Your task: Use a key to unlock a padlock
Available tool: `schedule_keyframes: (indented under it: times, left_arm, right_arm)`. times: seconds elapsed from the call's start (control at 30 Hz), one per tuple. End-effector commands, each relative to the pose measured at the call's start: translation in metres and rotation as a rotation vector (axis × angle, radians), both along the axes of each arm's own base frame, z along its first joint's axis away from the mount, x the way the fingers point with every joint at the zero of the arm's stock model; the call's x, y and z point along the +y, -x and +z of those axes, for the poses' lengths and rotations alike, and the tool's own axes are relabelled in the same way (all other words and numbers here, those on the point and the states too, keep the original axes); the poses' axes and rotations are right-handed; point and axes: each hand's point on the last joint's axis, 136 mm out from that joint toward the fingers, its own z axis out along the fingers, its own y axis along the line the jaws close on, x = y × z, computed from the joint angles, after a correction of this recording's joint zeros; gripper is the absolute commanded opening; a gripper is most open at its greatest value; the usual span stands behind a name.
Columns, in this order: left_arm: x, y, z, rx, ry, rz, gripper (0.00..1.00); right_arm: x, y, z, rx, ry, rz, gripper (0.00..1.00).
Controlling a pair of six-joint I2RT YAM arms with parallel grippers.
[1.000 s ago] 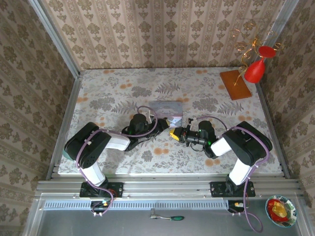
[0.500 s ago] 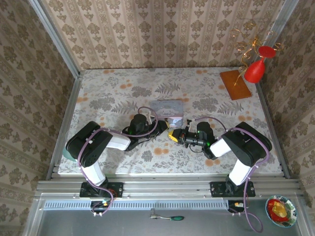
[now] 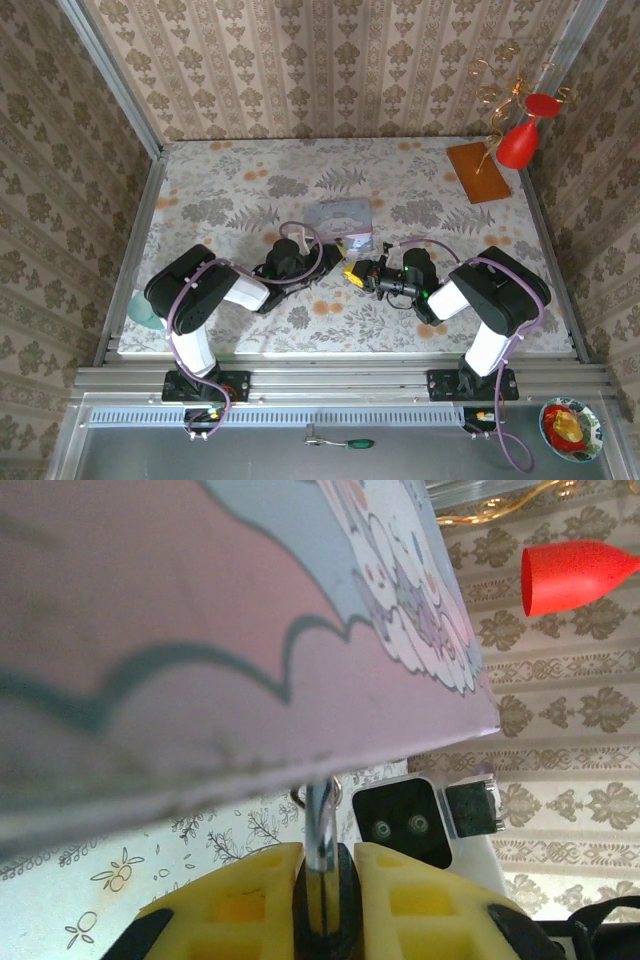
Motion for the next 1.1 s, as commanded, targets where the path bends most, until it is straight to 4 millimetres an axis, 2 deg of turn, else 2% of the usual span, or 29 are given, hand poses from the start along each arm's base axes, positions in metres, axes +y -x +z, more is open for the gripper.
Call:
schedule_keyframes:
  times: [0.0, 0.13, 0.27, 0.4, 0.77, 1.07]
  left_arm:
    - [-0.024, 0.031, 0.031, -0.021, 0.123, -0.124, 0.06]
    - [-0.026, 0.038, 0.037, -0.029, 0.125, -0.129, 0.06]
    - [-0.025, 0.040, 0.035, -0.026, 0.111, -0.124, 0.05]
    - [-0.028, 0.039, 0.034, -0.028, 0.114, -0.127, 0.05]
    - [-0.032, 0.043, 0.039, -0.033, 0.130, -0.124, 0.03]
    - [-0.032, 0.045, 0.034, -0.028, 0.121, -0.120, 0.02]
  right_arm:
    - [-0.004, -0.021, 0.025, -0.068, -0.054, -0.087, 0.00]
    - [-0.005, -0.026, 0.032, -0.075, -0.071, -0.098, 0.00]
    - [-0.005, -0.031, 0.044, -0.087, -0.096, -0.108, 0.00]
    - [0.000, -0.027, 0.053, -0.088, -0.119, -0.102, 0.00]
    - [-0.003, -0.030, 0.047, -0.027, -0.136, -0.181, 0.00]
    - [-0.005, -0.037, 0.058, -0.014, -0.176, -0.235, 0.00]
